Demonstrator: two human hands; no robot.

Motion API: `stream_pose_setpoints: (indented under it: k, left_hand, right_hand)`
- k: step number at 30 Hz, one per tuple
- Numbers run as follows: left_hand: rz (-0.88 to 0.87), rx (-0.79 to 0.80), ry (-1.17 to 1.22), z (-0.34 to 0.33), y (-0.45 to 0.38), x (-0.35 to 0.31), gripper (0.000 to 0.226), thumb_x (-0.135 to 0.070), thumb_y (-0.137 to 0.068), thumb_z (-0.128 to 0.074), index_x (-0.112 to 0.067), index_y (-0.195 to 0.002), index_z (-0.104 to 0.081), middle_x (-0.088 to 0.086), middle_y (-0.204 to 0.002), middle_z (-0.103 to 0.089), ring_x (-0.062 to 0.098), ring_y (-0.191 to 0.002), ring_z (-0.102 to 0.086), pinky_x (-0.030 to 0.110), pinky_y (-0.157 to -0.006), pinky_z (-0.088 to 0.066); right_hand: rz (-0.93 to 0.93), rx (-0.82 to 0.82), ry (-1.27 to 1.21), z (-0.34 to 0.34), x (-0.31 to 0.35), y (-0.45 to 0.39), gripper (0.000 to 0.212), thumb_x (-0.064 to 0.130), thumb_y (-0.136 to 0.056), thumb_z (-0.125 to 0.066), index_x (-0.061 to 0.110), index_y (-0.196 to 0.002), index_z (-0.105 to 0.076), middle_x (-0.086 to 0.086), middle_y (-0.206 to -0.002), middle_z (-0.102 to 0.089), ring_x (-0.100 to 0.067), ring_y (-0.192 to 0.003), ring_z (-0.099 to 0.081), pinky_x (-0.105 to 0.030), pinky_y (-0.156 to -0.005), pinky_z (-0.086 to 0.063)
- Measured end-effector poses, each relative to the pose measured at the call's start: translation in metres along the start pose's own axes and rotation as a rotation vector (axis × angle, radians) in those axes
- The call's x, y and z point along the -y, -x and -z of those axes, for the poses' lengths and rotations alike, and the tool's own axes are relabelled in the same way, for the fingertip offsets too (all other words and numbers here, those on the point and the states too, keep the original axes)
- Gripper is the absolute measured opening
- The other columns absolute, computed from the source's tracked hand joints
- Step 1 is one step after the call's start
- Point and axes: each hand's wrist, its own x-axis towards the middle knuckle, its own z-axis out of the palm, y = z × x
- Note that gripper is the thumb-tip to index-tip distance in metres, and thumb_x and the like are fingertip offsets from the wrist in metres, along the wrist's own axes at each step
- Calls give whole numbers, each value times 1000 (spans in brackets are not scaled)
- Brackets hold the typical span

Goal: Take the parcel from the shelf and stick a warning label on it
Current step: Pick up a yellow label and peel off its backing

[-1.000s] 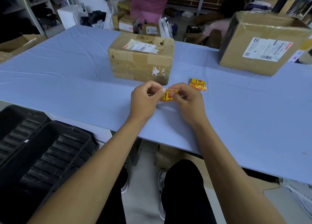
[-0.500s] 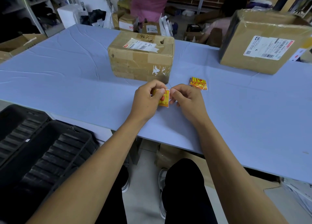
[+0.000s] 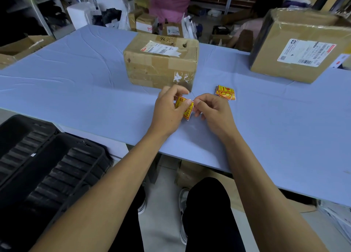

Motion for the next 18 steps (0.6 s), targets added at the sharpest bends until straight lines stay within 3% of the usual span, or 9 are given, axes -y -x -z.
stream_pose_setpoints:
  k: [3, 8, 18]
  left_hand:
    - [14, -42, -29, 0, 2, -2, 13, -19, -82, -73, -20, -92, -65, -1, -102, -54, 13, -97, -51, 15, -81, -39]
    - [13, 17, 57, 0, 4, -6, 8, -10, -86, -69, -15, -80, -69, -7, -73, -68, 7, -66, -60, 16, -65, -48]
    - [11, 12, 65, 1, 3, -3, 13, -10, -87, -70, -21, -80, -72, -14, -71, -67, -4, -65, -60, 11, -67, -46]
  right_hand:
    - [-18, -36, -11, -1, 1, 0, 18, 7, -94, -54, 2, -84, -68, -3, -71, -68, -4, -57, -62, -20, -55, -45]
    - [-57, -29, -51, -1, 1, 0, 15, 3, -94, -54, 0, -88, -68, -6, -74, -71, -8, -63, -70, -19, -56, -50]
    - [-82, -10, -77, -1, 2, 0, 16, -2, -90, -54, -4, -89, -69, -7, -74, -74, -11, -67, -74, -21, -58, -52]
